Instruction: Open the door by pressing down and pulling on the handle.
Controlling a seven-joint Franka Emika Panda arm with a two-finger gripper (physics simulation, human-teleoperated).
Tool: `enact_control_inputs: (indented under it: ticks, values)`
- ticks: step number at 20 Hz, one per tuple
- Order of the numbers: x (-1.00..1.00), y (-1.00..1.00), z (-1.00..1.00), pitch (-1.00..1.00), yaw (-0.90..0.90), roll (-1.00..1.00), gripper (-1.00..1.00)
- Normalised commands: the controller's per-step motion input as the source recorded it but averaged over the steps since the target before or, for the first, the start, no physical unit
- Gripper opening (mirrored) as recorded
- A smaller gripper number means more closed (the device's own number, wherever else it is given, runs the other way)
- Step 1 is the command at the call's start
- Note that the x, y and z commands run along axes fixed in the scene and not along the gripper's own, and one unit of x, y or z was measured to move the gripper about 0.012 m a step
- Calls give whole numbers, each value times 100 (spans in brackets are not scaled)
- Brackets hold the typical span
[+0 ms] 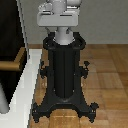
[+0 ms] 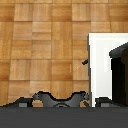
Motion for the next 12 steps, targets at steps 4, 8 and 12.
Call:
enact_control_inputs:
  ticks: [4, 8, 12]
  values:
    - [0, -50, 0, 0, 0, 0, 100]
    - [0, -75, 0, 0, 0, 0, 100]
    - [0, -50, 0, 0, 0, 0, 100]
